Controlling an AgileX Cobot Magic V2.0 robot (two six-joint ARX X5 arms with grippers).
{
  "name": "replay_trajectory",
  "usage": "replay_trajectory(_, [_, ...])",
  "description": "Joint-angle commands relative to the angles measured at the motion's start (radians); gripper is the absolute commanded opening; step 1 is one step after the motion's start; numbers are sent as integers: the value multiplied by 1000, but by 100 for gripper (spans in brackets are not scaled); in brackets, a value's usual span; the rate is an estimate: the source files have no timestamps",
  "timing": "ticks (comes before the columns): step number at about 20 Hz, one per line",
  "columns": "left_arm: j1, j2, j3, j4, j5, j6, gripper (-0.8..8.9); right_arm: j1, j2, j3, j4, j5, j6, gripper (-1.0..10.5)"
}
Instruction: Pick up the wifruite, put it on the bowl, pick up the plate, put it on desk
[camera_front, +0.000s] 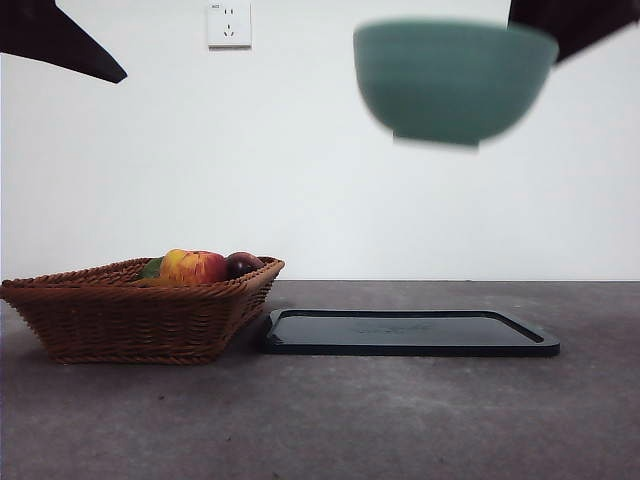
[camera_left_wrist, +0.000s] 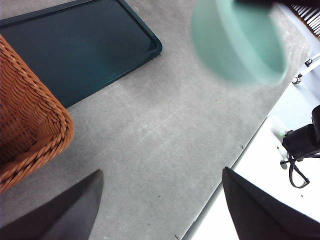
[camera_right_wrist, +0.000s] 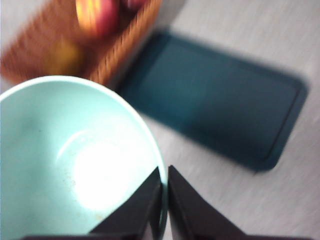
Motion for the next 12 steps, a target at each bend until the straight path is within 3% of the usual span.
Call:
replay_trajectory(1, [-5,6,21,4,5,9,375,40,5,-81,69,1,37,6])
replay_trajectory(7, [-5,6,21,2,5,9,375,117,36,-312,319,12,119,5])
replay_trajectory(12, [-5,6,21,2,5,9,375,148,158,-351,386,35,127,5])
